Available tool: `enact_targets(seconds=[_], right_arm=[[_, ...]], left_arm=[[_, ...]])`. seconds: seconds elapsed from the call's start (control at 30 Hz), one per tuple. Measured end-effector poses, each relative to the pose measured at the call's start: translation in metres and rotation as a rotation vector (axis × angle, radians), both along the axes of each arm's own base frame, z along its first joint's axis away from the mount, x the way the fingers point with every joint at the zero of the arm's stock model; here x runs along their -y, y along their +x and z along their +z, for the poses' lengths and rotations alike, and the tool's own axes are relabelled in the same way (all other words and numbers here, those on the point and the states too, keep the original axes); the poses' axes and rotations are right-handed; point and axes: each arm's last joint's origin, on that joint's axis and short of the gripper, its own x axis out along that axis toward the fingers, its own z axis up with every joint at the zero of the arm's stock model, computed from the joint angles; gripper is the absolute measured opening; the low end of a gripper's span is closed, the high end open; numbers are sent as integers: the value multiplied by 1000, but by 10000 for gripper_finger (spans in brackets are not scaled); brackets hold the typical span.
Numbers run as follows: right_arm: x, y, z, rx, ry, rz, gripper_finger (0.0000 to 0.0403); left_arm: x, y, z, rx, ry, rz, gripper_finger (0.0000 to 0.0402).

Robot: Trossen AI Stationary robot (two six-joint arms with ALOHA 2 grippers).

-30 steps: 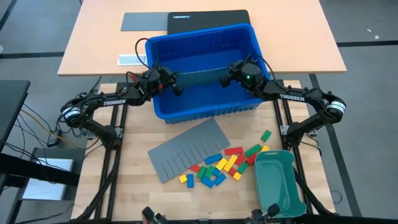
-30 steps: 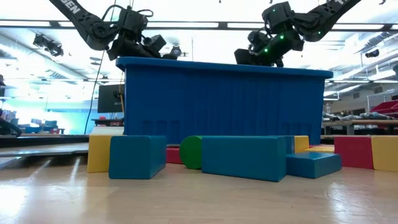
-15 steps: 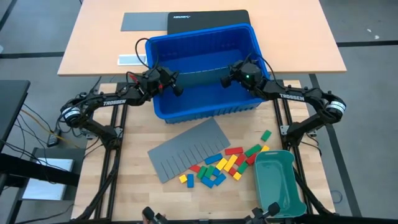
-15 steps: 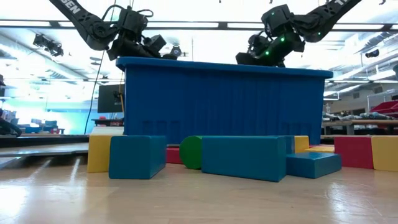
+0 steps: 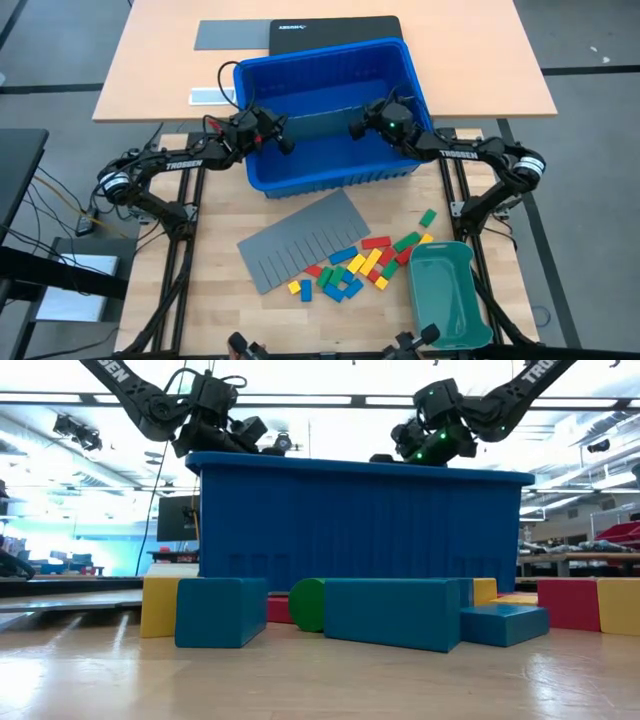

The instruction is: Sort Items/Unsort Items

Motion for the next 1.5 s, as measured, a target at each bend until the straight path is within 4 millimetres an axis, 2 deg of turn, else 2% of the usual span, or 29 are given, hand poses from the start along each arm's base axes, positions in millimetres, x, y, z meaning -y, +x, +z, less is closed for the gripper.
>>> enact_targets(seconds=[0.27,0.47,0.77,0.97,1.2,1.37,1.5], right_arm=[[-6,-7,21,12,-78,23,0],[-8,-12,34,39,-136,18,2],[-13,-18,47,39,-188,18,16],[-29,-17,58,45,-220,62,14],[-56,-7,58,11,-192,163,2],[-84,6,56,-7,-188,264,2],[-116,14,58,-45,-224,310,2]], left_arm=[[0,1,2,11,9,-2,5],[-3,3,12,-1,65,15,5],[-1,4,41,19,160,44,6],[21,3,59,8,225,-13,6],[55,14,60,-33,193,-136,6],[88,27,53,-90,167,-232,5],[123,32,50,-160,180,-210,5]])
